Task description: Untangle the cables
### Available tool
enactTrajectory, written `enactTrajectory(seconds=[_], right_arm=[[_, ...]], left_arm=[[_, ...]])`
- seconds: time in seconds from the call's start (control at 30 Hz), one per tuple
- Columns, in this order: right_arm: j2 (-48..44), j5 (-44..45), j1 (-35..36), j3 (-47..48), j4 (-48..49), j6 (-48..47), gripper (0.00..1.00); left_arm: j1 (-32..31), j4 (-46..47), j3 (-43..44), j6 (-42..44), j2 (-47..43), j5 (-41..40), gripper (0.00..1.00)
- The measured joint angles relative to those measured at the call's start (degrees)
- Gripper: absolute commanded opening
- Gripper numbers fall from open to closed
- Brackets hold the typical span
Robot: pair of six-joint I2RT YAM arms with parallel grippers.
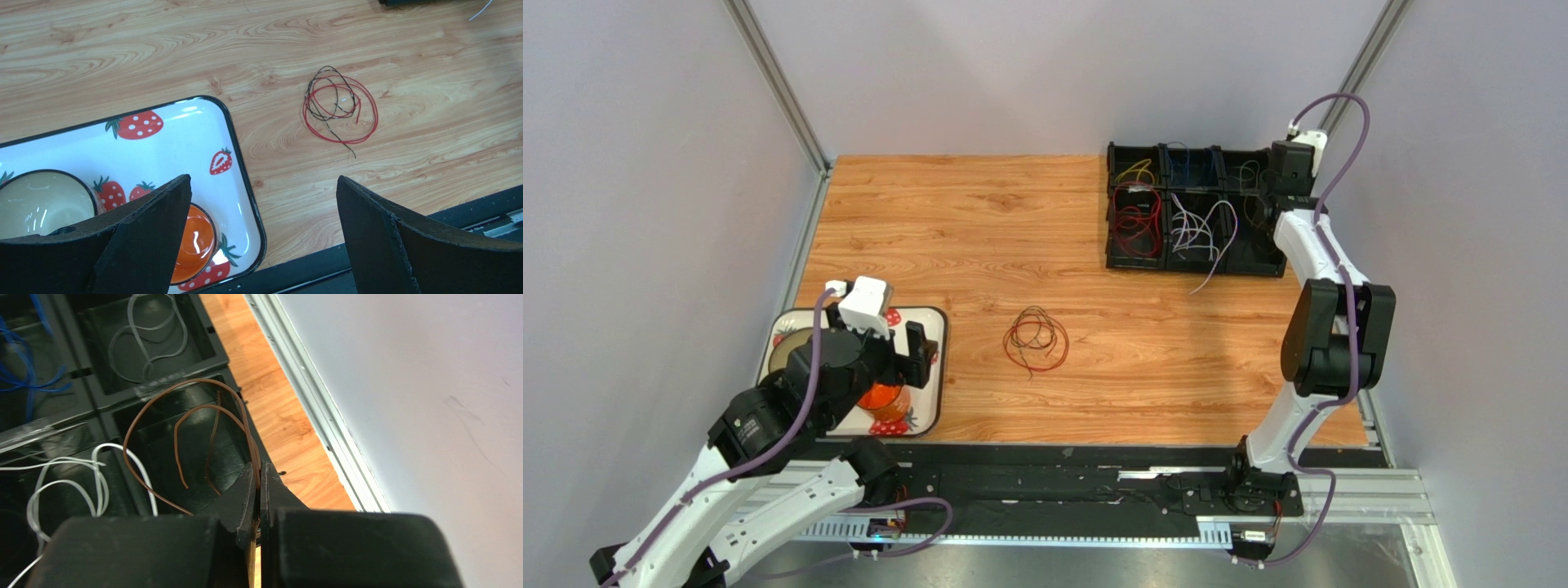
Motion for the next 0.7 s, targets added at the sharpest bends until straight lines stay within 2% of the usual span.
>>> enactTrajectory(seconds=[0.2,0.43,0.5,0.6,0.63,0.67,0.7], right_arm=[[3.10,3.58,0.00,0.04,0.09,0.07,0.00],[7.23,3.69,0.00,2.12,-0.70,1.70,0.00],[8.39,3.28,0.02,4.13,-2.27,2.36,0.07],[10.25,2.03,0.00,8.41,-5.14,3.61,0.37],[10.64,1.51,0.02,9.75,-5.97,3.82,0.44],[10.67,1.31,0.02,10.32,-6.49,4.20,0.57],[10.67,1.25,0.02,10.73,-6.99,4.61,0.59]], left_arm=[[0.68,0.07,0.00,0.02,0.55,0.04,0.95],[0.96,0.09,0.00,0.02,0.76,0.24,0.95],[1.01,0.11,0.00,0.04,0.85,0.24,0.95],[1.07,0.13,0.00,0.04,0.90,0.26,0.95],[1.11,0.15,0.00,0.04,0.90,0.26,0.95],[1.20,0.20,0.00,0.04,0.90,0.28,0.95],[1.29,0.24,0.00,0.04,0.90,0.28,0.95]])
